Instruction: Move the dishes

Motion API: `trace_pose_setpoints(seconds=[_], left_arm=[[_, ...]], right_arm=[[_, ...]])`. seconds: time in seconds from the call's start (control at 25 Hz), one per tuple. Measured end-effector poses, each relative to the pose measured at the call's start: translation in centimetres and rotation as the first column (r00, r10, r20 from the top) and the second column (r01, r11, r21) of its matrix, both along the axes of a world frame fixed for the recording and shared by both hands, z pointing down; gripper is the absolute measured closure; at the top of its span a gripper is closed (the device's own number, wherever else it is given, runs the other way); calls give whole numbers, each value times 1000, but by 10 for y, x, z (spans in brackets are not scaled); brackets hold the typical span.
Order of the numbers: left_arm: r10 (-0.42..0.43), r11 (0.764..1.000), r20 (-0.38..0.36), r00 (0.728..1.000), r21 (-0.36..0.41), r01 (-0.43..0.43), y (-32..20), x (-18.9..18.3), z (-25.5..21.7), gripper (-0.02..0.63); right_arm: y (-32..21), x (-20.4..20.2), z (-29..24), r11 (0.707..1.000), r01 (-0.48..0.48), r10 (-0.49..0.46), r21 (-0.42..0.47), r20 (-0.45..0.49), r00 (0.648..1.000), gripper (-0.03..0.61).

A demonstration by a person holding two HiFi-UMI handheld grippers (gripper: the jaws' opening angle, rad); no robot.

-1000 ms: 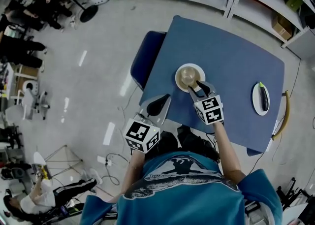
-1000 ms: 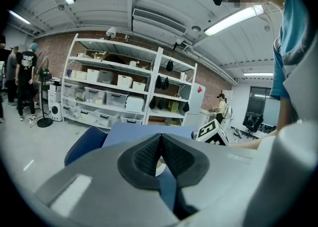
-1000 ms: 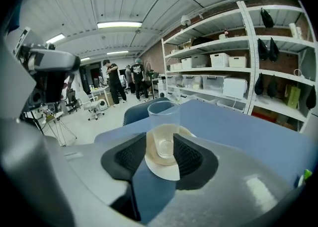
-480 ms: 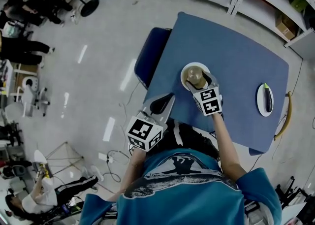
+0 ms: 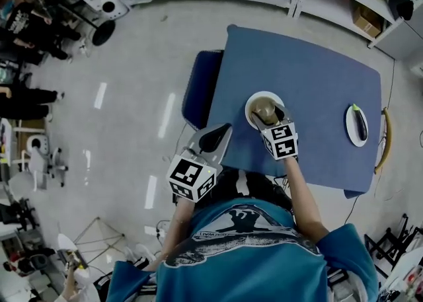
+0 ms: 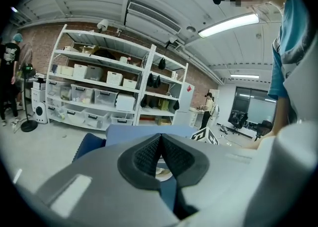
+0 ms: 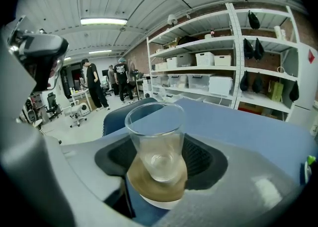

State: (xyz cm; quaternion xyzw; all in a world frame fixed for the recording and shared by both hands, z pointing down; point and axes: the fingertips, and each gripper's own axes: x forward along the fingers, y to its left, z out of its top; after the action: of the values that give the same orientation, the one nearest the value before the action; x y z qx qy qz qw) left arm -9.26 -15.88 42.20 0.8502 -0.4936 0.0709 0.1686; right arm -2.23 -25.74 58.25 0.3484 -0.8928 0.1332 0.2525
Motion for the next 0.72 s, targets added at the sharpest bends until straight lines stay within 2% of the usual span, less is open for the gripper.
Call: trace_pose_setpoints(seconds=[0.2, 0.44, 0.72], left_arm=[[57, 998, -11, 998, 16, -57, -9, -2, -4, 595], [134, 991, -21, 991, 25, -133, -16, 2, -6, 595], [213, 977, -29, 977, 29, -213, -25, 24, -2, 595]], right_arm=[[0, 4, -2, 999, -50, 50, 9, -4, 999, 299], [-2, 12, -41, 994, -99, 96, 40, 61, 994, 299], [-23, 65, -81, 978, -194, 184, 81, 108, 977, 299]])
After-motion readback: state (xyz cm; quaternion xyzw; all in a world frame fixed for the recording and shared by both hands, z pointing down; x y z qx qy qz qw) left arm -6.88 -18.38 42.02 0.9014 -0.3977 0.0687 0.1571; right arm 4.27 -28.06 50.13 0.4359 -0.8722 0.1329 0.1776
